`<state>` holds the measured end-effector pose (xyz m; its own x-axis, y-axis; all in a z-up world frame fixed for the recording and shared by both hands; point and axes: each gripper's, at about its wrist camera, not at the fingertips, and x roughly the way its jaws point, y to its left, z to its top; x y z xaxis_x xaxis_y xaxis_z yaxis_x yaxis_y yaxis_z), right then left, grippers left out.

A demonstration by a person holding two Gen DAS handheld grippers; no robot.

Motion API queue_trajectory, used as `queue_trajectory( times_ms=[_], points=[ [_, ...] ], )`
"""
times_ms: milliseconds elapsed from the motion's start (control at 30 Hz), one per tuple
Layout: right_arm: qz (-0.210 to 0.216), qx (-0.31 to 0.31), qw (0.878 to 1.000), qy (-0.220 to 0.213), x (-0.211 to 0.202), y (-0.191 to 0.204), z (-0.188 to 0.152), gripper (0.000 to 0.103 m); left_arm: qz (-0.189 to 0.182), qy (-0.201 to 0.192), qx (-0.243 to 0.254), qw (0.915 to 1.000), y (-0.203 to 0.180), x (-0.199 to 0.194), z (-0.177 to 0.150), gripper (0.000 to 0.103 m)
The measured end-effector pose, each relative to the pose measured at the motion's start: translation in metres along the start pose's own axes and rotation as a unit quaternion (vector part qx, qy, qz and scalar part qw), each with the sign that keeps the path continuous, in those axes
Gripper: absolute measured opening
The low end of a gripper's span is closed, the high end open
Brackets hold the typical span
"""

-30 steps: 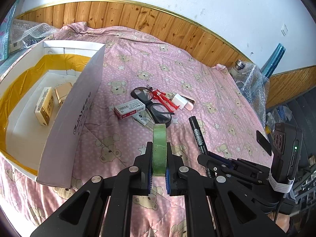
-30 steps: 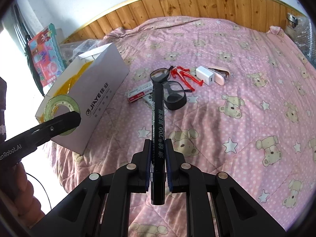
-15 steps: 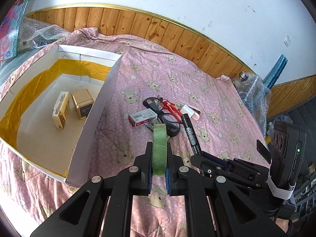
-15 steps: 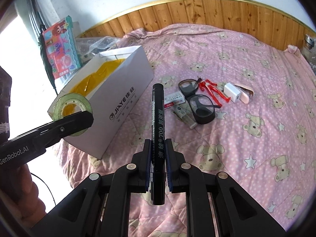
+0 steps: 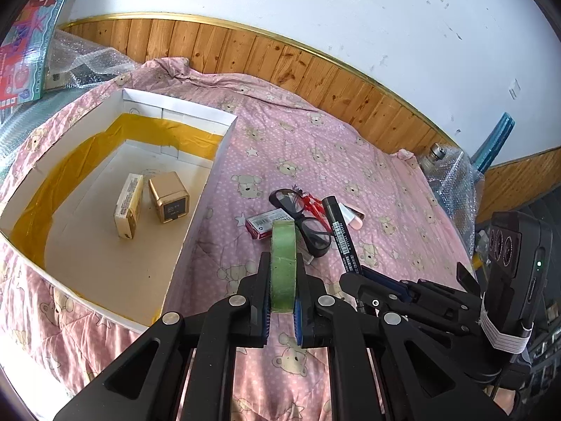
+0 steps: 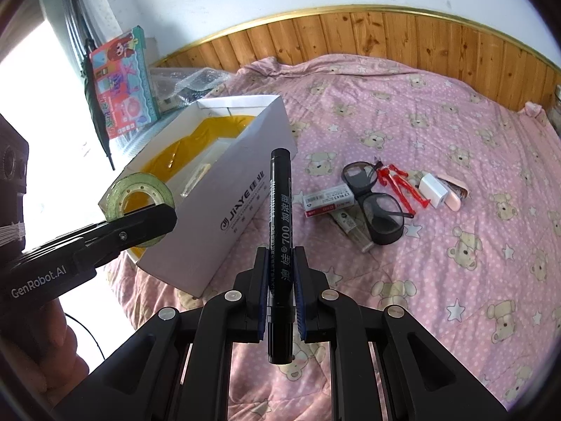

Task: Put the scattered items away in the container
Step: 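Lower the green tape roll into the box while the right gripper lowers the marker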

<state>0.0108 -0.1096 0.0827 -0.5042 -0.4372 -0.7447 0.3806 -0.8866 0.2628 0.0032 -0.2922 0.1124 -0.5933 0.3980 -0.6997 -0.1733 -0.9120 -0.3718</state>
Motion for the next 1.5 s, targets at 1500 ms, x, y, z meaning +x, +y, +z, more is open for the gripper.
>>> queue_trajectory(
  times_ms=[1500],
  points=[
    [0.056,-0.092,0.994,-0.004,0.032,0.111,0.081,0.014,0.044,-0.048,-0.083,0.9944,0.11,-0.04,0.049,0.01]
  ],
)
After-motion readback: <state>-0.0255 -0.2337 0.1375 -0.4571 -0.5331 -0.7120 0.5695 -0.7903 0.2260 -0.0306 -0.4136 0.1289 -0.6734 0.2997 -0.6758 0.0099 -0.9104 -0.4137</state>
